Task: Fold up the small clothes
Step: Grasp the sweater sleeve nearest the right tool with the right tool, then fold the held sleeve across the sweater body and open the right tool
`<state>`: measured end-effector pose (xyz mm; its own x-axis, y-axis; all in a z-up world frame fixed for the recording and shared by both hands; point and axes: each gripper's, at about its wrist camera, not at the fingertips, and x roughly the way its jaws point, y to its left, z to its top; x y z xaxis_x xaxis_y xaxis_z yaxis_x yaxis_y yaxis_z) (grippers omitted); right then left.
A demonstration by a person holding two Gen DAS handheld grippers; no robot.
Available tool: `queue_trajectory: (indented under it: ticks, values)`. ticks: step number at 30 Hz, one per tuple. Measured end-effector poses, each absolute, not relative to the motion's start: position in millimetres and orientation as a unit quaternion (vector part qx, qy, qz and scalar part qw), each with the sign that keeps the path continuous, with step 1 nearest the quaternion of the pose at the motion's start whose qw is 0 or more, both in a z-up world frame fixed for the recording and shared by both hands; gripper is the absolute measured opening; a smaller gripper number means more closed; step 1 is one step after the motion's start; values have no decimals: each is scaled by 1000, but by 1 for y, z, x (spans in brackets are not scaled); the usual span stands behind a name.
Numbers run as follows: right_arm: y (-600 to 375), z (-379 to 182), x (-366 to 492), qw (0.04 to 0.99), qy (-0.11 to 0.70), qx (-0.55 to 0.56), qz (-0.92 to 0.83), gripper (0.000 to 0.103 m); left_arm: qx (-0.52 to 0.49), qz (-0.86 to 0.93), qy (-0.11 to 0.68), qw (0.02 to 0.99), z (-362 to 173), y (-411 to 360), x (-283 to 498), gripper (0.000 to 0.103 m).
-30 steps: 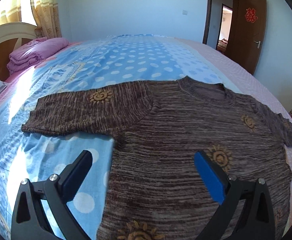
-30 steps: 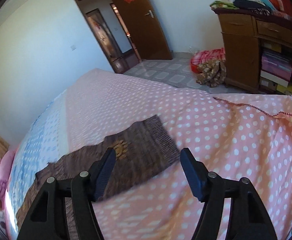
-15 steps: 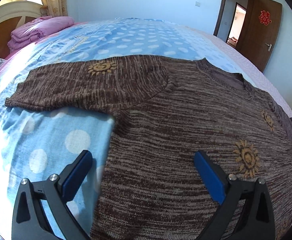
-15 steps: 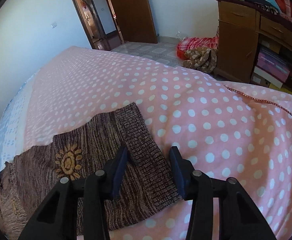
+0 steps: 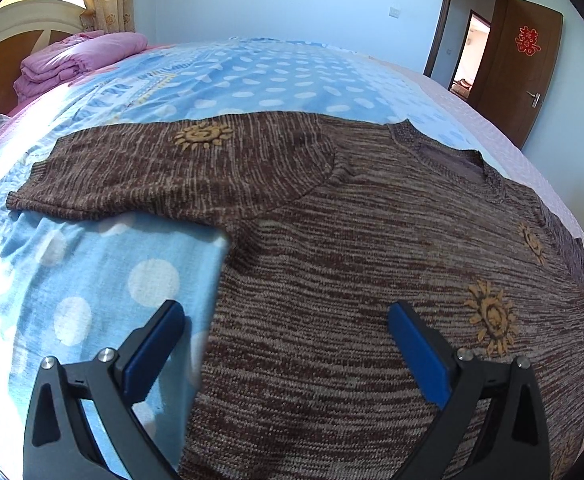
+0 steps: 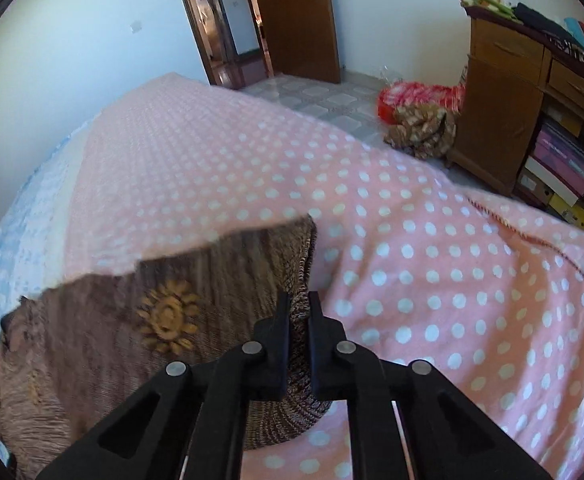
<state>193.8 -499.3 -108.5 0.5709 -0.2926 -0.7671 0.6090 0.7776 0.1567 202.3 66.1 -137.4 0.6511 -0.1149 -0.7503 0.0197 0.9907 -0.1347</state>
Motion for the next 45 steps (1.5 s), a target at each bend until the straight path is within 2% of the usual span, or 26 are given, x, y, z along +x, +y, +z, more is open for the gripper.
queue_trajectory:
  ticks: [8,15,24,31,32,34,35,36,37,39,41,42,43,45]
  values:
    - [-423,-40,217,901,347,169,-198,7,-65,-43,410,909,-138,68,202,103]
    - [-295,-23,265,925,339,151,-76,7,-70,-47,404,911,-138,69,202,103]
    - [-127,-77,319,926,367,87,20,6,-82,-56,398,912,-138,72,199,103]
    - [-90,-140,331,908,414,63,33,7,-90,-63,392,913,-137,73,197,103]
    - [-90,-147,334,903,424,62,36,8,-92,-64,391,914,-137,74,197,103]
    - [-90,-155,334,897,434,63,55,21,-94,-66,390,914,-137,74,197,103]
    - [-90,-153,333,898,428,66,73,35,-95,-67,389,914,-137,74,196,103]
    - [-93,-148,331,897,427,76,88,40,-95,-67,389,914,-137,74,196,103]
    - [-101,-140,325,897,417,100,105,40,-96,-68,389,914,-137,74,196,103]
    - [-125,-120,305,913,359,153,121,40,-96,-68,389,914,-137,74,196,103]
    - [-142,-110,293,926,339,151,67,37,-96,-68,388,914,-137,74,196,103]
    - [-146,-110,290,929,341,137,45,25,-97,-69,387,914,-137,75,196,103]
    - [-147,-113,289,929,348,120,42,19,-98,-69,387,914,-137,75,196,103]
    - [-139,-125,290,922,373,90,49,15,-98,-69,386,915,-137,74,196,103]
